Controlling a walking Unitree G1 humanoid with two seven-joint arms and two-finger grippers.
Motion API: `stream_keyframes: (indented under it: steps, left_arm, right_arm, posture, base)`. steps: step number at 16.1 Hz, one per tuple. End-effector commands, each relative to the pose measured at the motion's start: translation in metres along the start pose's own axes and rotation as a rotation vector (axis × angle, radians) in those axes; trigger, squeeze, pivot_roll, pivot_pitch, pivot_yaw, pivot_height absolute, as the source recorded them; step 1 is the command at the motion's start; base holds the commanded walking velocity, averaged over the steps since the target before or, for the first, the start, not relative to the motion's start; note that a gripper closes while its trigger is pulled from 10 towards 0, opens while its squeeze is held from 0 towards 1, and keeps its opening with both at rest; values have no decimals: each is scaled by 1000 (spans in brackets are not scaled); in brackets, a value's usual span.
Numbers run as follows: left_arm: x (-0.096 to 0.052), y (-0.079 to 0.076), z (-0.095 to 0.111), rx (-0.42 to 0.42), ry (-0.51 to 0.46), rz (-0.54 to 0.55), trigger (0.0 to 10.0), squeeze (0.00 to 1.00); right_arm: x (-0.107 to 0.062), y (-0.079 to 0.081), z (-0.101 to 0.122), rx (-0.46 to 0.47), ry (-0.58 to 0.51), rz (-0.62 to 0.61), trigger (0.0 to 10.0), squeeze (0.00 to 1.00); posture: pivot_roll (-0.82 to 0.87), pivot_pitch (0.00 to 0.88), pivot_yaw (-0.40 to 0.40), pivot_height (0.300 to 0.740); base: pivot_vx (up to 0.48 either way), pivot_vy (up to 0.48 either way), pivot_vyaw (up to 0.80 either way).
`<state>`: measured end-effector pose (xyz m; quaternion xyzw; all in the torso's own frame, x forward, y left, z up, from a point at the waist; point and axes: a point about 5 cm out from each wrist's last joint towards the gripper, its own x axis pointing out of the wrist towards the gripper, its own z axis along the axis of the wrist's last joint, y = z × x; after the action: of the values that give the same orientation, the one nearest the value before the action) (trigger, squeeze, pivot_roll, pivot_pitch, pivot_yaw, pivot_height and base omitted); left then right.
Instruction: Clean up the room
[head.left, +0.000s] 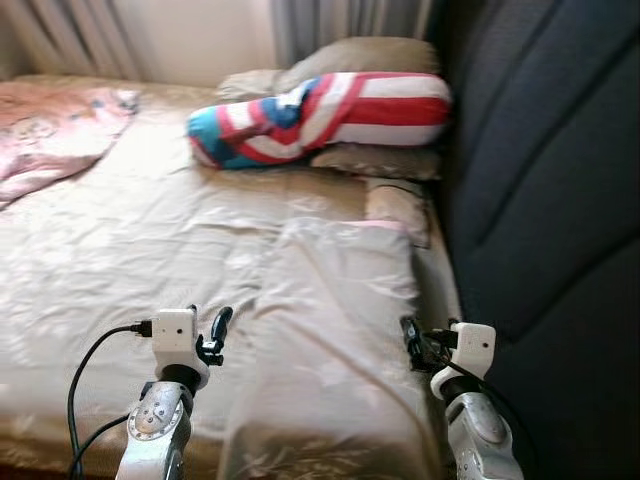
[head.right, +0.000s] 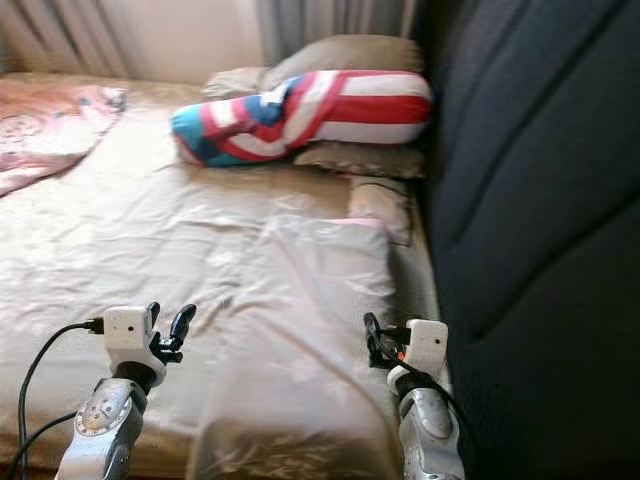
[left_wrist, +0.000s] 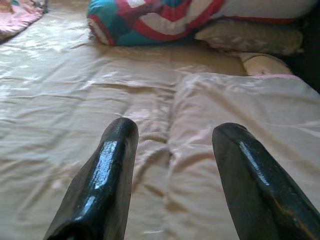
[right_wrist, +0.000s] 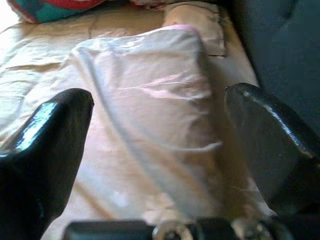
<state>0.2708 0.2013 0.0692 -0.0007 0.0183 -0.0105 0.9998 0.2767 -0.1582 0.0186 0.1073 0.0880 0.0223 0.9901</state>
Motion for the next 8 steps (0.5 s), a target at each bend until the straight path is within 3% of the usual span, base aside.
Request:
stream_keyframes:
  steps: [1,2,4,5,8]
  left_arm:
    - [-1,0,1,-10,0,-2,10000,0]
    - [-1,0,1,-9,0,-2,10000,0]
    - [-1,0,1,-8,-1,-2,10000,0]
    - [-1,0,2,-6,-4,-2,10000,0]
    - [-1,-1,3,-3,-13,-1,10000,0]
  right_arm:
    - [-2,-3,-5,18,32,-17,10000,0]
    - [-1,-3,-5,22,38,-19,10000,0]
    - [0,-2,-6,23,47,-15,10000,0]
    - [0,-1,-5,25,41,-15,10000,0]
    - [1,-1,-3,23,28,-18,10000,0]
  posture:
    - [53,100,-47,740]
    - [52,99,-46,740]
    - [54,98,-47,740]
    - [53,99,-46,740]
    - [53,98,-45,740]
  base:
    - [0,412,0]
    - [0,401,0]
    - [0,337,-800]
    - [0,0,-788]
    - [0,0,0]
